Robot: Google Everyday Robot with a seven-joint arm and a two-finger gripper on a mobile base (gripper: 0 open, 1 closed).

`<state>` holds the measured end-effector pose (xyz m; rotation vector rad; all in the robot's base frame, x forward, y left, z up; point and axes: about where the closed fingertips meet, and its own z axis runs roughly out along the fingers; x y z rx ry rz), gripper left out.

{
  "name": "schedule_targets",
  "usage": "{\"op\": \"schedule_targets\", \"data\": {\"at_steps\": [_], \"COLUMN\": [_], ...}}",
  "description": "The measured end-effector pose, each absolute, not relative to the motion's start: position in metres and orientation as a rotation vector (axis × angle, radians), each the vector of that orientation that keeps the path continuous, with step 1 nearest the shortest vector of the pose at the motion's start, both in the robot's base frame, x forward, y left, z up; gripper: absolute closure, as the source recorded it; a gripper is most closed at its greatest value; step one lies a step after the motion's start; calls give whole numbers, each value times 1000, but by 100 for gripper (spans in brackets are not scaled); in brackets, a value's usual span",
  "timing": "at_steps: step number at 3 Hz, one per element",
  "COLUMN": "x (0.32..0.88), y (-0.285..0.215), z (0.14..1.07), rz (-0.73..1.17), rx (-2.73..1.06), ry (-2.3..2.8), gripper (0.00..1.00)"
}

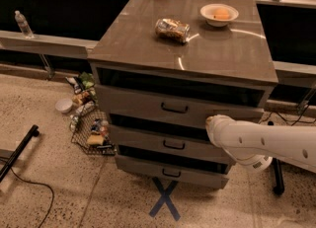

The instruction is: Close top drawer

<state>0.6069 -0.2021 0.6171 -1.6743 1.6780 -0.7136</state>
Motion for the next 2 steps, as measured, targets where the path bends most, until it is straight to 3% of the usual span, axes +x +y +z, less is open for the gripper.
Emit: {"op": "schedule_targets", "data": {"at_steps": [2], "x": [550], "y": [-199], "z": [636], "rz": [-586], "rx": [-1717], "ry": [1693], "gripper": [100]}}
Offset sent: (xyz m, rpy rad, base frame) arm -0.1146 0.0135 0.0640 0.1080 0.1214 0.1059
